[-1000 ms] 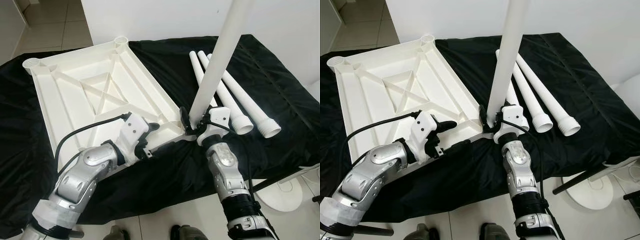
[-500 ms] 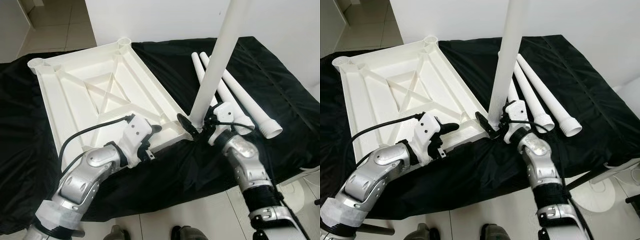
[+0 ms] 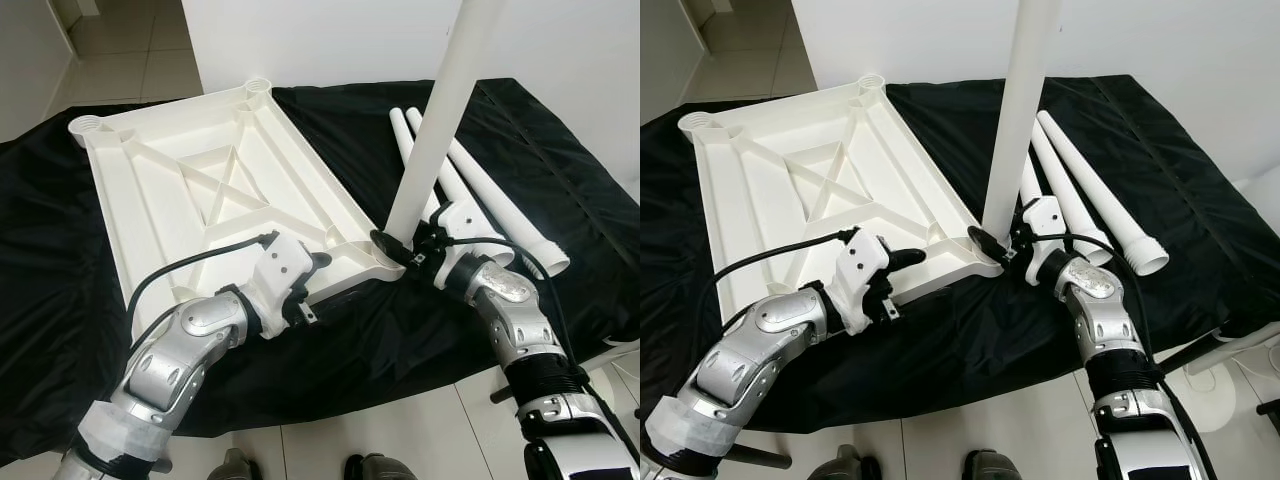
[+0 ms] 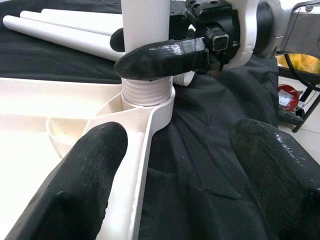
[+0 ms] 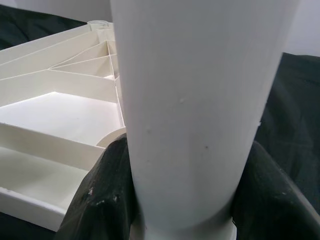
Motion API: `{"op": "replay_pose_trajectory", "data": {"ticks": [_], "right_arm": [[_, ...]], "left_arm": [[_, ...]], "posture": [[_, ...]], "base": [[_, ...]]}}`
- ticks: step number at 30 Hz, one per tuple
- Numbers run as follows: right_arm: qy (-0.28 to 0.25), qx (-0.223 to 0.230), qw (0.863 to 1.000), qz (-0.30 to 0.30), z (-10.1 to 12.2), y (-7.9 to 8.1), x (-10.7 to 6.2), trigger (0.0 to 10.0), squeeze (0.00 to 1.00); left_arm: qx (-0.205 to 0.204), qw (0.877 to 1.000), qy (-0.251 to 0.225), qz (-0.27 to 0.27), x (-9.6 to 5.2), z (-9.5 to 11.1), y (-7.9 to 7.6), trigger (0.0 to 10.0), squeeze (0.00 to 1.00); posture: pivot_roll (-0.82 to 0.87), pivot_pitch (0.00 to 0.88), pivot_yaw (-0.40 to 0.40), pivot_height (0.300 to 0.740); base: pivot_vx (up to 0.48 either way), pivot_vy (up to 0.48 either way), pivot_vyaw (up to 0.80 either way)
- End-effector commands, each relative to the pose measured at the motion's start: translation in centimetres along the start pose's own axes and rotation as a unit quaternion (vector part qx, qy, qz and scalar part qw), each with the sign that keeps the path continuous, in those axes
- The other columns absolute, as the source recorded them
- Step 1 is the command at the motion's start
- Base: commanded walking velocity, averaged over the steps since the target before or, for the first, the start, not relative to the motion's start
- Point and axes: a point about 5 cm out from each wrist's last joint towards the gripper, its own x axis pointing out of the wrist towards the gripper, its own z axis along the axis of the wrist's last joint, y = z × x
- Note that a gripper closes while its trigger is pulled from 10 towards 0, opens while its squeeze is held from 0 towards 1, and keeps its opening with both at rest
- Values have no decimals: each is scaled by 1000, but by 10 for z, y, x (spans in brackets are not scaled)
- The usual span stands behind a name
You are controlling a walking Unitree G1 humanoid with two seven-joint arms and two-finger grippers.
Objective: Building children table
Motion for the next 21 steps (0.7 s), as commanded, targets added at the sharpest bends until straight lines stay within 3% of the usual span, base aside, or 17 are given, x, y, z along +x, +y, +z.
{"op": "replay_pose_trajectory", "data": {"ticks": [1,9,13,21], "right_arm": [[23,17,1000,0,-11,4,-3,10000,0],[12,42,998,-47,-10,10,5,10000,0],[4,53,993,-105,-8,18,12,10000,0],[-15,98,968,-230,-3,39,21,10000,0]], "left_arm": [[-1,1000,7,-1,1,-2,-3,10000,0],[0,1000,7,-1,1,-2,-3,10000,0],[0,1000,7,4,0,-3,-2,10000,0],[7,999,13,36,-2,-6,7,10000,0]], "posture": [[-66,57,16,740],[-65,56,14,740],[-65,56,12,740],[-65,58,7,740]], "base": [[0,0,0],[0,0,0],[0,0,0],[0,0,0]]}}
